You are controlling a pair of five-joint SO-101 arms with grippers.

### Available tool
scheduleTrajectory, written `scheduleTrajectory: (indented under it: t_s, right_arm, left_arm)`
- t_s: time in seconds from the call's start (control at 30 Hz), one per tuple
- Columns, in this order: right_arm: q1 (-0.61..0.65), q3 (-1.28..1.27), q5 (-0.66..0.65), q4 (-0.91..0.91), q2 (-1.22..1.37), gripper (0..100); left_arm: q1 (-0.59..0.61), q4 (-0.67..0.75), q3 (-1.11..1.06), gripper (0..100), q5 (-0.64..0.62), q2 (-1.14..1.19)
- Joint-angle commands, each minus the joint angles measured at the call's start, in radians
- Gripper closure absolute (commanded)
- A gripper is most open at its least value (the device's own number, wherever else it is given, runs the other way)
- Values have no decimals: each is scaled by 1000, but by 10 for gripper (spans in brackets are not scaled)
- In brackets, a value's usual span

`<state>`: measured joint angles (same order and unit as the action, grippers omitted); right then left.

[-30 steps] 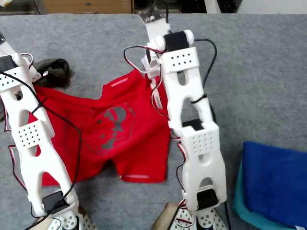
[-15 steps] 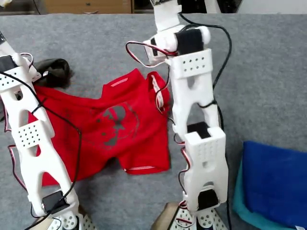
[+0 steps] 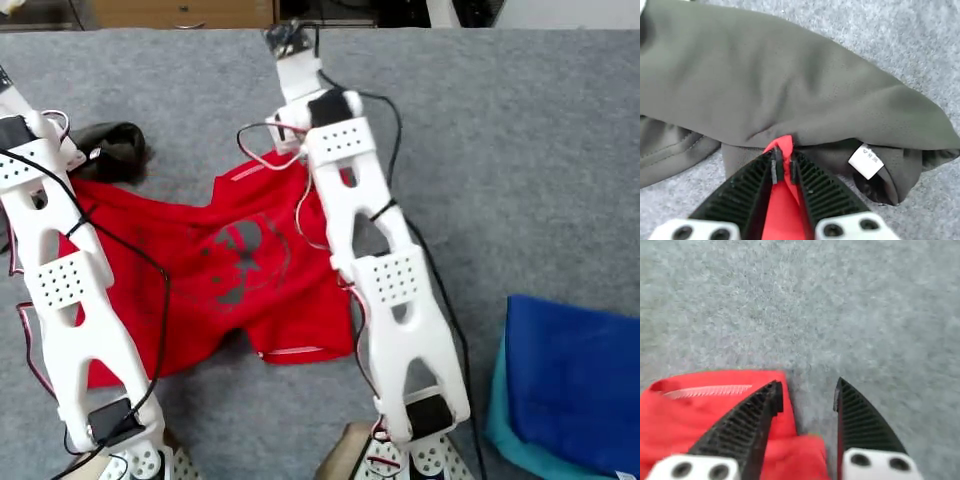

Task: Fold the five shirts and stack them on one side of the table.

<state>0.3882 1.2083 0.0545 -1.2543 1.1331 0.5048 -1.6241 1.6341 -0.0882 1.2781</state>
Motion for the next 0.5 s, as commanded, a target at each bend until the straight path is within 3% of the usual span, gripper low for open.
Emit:
scheduleTrajectory:
  t_s: [0.0,0.3,0.47]
  right_arm:
    - [7,64,-2,87,90,815]
    - [8,125,-2,106,157,815]
    - [16,147,11,26,137,815]
  left_arm:
    - [-5,12,34,981,5,-13]
    - [-5,11,34,981,5,-13]
    - [-5,12,34,981,5,-13]
